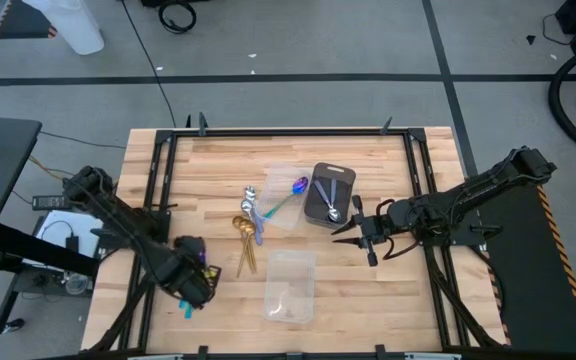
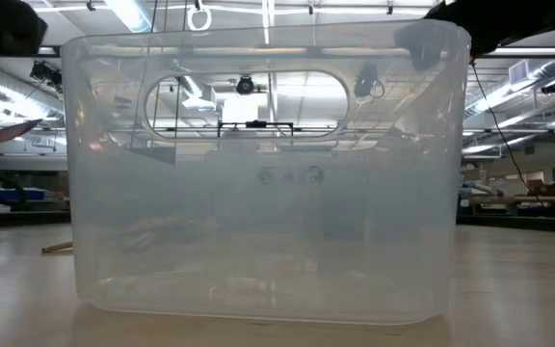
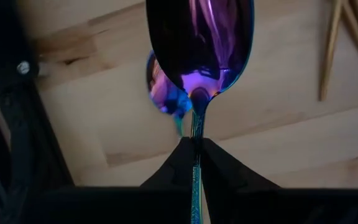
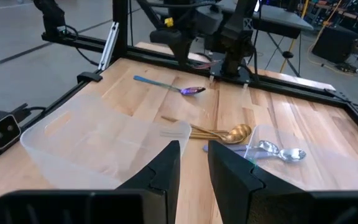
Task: Sort silverware by color (type)
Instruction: Put the blue spoon into the top transparent bin
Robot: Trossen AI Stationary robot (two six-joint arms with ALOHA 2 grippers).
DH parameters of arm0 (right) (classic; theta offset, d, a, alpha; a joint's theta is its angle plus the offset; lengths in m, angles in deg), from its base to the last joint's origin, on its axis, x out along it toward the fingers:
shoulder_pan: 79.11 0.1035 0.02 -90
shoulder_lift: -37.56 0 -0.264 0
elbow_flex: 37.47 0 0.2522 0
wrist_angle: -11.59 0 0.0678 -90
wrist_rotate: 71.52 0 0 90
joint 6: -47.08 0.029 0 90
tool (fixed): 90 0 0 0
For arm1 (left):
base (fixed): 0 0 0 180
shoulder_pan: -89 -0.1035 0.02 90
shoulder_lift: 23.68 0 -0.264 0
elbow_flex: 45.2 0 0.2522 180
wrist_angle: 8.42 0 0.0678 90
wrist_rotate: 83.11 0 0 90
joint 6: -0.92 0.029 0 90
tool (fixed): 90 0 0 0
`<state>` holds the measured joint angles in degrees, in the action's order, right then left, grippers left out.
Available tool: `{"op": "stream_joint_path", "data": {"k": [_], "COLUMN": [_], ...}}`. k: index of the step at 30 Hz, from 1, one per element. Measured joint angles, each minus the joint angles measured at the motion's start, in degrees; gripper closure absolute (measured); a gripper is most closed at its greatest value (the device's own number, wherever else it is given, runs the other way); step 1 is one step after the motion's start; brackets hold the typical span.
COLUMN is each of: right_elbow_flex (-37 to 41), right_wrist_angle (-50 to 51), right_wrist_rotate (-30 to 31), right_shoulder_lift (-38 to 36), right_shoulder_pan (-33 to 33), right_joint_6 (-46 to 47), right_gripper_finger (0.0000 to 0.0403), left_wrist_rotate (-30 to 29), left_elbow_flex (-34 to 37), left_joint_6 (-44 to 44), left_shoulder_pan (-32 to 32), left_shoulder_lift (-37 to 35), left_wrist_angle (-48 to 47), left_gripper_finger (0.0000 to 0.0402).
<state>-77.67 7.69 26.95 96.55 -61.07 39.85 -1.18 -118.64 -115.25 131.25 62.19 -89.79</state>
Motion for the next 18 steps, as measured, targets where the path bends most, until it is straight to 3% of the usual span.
{"op": "stream_joint_path", "data": {"k": [18], "right_elbow_flex": [0.0], "right_wrist_angle": [0.6], "right_wrist_rotate": [-0.2], "right_shoulder_lift": [0.0], "right_shoulder_pan": [0.0], "right_joint_6": [-0.7], "right_gripper_finger": [0.0309], "left_wrist_rotate": [0.1], "left_elbow_flex": [0.0], "left_joint_6": [22.6], "left_shoulder_pan": [-16.3], "left_shoulder_lift": [0.0], "left_wrist_angle": [6.3], "left_gripper_finger": [0.0379]}}
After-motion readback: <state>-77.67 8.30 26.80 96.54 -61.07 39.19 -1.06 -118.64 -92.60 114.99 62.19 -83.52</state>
